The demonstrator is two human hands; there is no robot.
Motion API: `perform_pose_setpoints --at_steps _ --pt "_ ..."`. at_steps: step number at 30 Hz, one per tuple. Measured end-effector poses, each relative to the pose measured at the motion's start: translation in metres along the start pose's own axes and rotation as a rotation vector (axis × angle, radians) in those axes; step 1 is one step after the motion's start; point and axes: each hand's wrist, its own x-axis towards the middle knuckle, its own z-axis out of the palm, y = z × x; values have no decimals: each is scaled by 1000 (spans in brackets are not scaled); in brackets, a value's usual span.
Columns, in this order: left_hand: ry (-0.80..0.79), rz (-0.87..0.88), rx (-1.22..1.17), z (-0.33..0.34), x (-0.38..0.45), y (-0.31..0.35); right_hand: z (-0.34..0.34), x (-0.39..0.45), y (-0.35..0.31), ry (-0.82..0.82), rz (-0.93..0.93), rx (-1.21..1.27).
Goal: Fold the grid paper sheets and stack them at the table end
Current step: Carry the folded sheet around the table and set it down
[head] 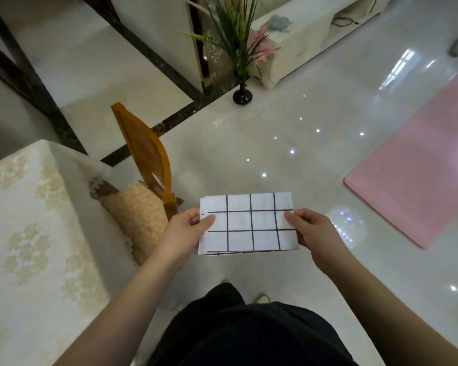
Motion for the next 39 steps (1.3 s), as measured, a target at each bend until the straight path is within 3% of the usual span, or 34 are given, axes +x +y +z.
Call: perform_pose_setpoints --at_steps 22,39 --pt "199 39 -255 -46 217 122 103 247 -168 -199 -43 -198" --pt "416 -77 -336 -43 329 197 162 434 -272 -496 -31 -359"
